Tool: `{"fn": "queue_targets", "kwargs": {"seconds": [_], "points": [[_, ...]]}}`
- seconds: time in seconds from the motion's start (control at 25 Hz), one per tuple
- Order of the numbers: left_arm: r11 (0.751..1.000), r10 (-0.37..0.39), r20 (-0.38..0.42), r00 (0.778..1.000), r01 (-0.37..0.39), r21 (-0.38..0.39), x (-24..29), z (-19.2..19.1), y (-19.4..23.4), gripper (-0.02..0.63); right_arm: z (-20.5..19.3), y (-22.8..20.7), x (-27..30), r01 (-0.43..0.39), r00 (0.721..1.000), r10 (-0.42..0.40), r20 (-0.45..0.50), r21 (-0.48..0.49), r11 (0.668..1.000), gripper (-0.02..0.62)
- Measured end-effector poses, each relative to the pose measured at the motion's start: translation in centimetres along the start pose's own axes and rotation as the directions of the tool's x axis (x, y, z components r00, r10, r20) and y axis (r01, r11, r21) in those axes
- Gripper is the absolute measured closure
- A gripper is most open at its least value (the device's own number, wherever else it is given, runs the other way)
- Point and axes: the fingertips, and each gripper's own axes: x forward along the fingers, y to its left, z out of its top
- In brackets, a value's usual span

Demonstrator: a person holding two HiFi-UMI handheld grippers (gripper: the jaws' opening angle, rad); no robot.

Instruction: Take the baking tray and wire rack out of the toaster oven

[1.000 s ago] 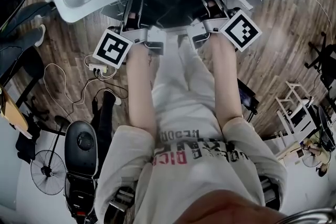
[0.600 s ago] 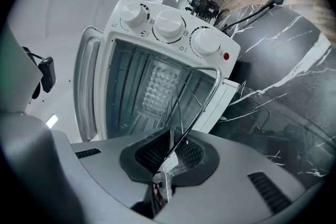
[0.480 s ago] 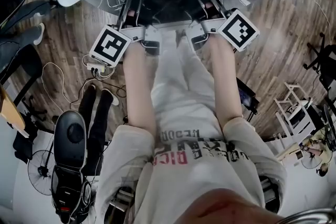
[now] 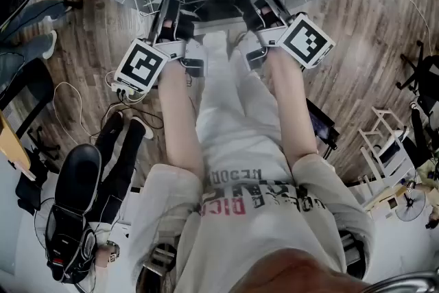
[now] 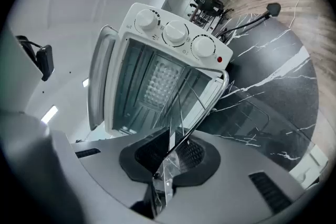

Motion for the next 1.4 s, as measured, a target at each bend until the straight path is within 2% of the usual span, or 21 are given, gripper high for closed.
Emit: {"fn": "queue_targets", "kwargs": {"seconds": [0.12,0.2,0.32,0.44,0.64,0.84,0.96,1.28,1.4], "points": [[1.0,-0.005,0.001,1.0,0.005,0.0,-1.3,-0.8,-0.5,0.591,-0.5,0.4,-1.4,0.001,1.0,-0.001,-0.009,-0.003,1.0,0.574],[1.0,-0.014,0.01,1.0,0.014,-0.005,-2.6,-2.0,-1.5,0.591,-0.7,0.4,-3.5,0.031,0.999,-0.031,-0.016,-0.01,0.999,0.573],[1.0,-0.012,0.019,1.0,0.012,0.024,-4.4,-3.3,-2.5,0.589,-0.9,0.8,-5.9,0.032,0.999,-0.033,-0.019,-0.03,0.999,0.569],[1.0,-0.008,0.025,1.0,0.008,0.019,-3.9,-2.9,-1.5,0.586,-1.3,1.2,-4.5,-0.021,1.0,0.021,-0.023,-0.028,0.999,0.569],[1.0,-0.004,0.033,0.999,0.003,0.028,-3.8,-1.9,-1.0,0.578,-1.7,0.6,-3.8,0.016,0.999,-0.017,-0.043,-0.02,1.0,0.568],[0.999,-0.005,0.016,1.0,0.004,0.045,-5.8,-4.1,-1.6,0.58,-2.0,0.5,-6.0,0.04,0.996,-0.043,-0.077,-0.051,0.998,0.566],[1.0,-0.015,0.019,1.0,0.015,-0.003,-7.1,-5.6,-1.4,0.583,-2.7,0.4,-7.5,0.033,0.994,-0.04,-0.102,-0.067,0.997,0.566],[0.996,-0.039,0.006,0.999,0.038,0.076,-9.5,-6.5,-2.9,0.583,-4.0,1.4,-10.5,0.014,0.99,-0.019,-0.137,-0.039,0.999,0.566],[0.997,-0.057,0.016,0.998,0.057,0.043,-10.1,-6.8,-3.6,0.583,-3.9,2.3,-11.2,0.003,0.99,-0.01,-0.144,-0.047,0.999,0.568]]}}
